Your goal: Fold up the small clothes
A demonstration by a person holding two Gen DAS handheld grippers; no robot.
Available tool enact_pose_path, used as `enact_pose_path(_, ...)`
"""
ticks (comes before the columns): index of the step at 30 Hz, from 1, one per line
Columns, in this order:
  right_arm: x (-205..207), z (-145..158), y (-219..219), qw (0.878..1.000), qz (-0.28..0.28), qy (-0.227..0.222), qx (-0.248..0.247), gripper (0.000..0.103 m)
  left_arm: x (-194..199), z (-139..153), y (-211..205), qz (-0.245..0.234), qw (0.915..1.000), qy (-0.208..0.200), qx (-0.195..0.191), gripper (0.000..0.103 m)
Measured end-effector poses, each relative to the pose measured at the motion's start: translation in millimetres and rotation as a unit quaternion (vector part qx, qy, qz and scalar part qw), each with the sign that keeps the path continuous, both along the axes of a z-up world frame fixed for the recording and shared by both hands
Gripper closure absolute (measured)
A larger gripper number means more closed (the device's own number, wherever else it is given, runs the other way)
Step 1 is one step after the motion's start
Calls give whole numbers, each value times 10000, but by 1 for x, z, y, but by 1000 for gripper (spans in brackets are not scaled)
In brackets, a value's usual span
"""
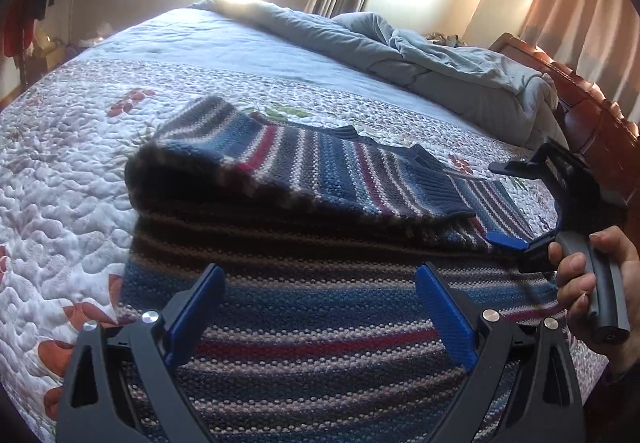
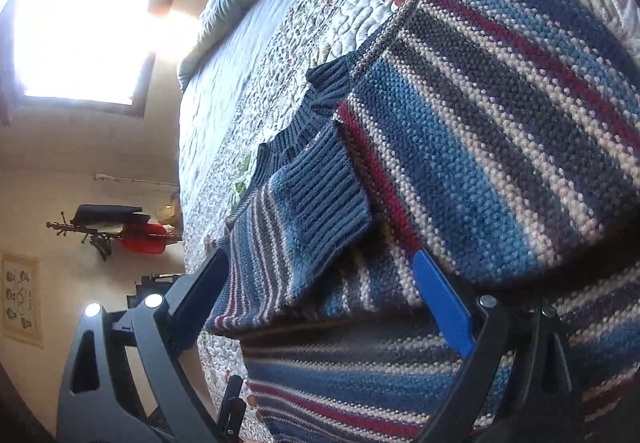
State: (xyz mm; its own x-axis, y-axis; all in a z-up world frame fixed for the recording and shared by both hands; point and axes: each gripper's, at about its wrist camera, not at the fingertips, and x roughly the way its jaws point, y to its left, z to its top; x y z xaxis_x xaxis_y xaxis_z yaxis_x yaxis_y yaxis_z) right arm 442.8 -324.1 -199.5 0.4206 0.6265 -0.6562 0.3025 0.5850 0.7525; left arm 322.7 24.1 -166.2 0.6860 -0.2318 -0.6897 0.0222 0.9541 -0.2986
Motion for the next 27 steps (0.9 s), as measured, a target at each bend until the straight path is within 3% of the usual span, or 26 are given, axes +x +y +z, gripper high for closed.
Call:
enact_pose_path(5,13,-1,13,9999,-19,115,-30,10,4,-4,7,43,9999,57,-117,6)
enact_pose_path(12,16,-9,15,9992,-139,251,288,9,5,-8,11,37,9997,135,-216,6)
enact_pose_path(21,36,-11,33,9998,-153,-82,40,10,0,-9,5,-48,9999,33,-148,6)
enact_pose_path(23,43,-10,39,9998,-13,-190,-31,37,-1,-8,2,-101,9998,-26,-159,6)
enact_pose_path(24,47,-10,42,9996,132,-232,-52,61,-2,-8,0,-139,9997,-74,-198,6)
enact_pose_path(25,48,-10,43,9995,193,-250,-80,77,-2,-8,-1,-164,9996,-100,-229,6)
enact_pose_path(27,51,-8,45,9986,284,-295,-330,93,-3,-8,-3,-220,9993,-150,-252,6)
